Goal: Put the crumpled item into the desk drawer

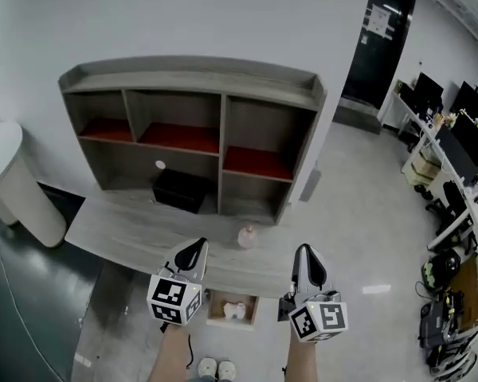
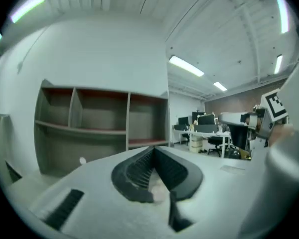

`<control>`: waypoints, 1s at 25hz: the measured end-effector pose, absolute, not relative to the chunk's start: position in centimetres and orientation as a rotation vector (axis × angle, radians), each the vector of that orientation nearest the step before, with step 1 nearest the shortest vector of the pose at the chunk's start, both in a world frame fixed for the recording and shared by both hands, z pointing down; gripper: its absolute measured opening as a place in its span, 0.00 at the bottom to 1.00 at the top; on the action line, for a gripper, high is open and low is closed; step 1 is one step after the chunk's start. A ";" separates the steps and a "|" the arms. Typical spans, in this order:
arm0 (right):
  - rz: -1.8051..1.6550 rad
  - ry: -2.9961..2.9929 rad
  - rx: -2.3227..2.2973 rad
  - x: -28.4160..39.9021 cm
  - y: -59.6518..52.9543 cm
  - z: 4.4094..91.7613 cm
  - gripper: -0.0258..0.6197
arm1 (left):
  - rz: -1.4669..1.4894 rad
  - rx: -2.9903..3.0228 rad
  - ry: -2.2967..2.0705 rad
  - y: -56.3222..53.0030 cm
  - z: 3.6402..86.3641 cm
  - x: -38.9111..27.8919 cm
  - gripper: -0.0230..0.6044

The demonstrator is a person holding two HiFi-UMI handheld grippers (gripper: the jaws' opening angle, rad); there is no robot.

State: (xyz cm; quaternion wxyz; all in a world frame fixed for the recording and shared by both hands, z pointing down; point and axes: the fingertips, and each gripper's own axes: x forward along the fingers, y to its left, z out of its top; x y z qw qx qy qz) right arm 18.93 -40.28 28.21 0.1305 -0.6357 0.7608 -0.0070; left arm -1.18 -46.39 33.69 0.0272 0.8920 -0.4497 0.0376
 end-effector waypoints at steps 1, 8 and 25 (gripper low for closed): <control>0.007 2.212 -1.842 19.0 -40.3 26.9 0.06 | 0.059 2.800 -1.417 -46.4 31.1 -1.1 0.04; 0.084 2.206 -1.861 19.6 -39.3 23.7 0.06 | -0.129 3.009 -1.500 -44.5 22.3 -0.4 0.04; 0.068 2.175 -1.901 20.3 -37.6 23.7 0.05 | -0.116 3.039 -1.464 -42.6 22.5 0.3 0.04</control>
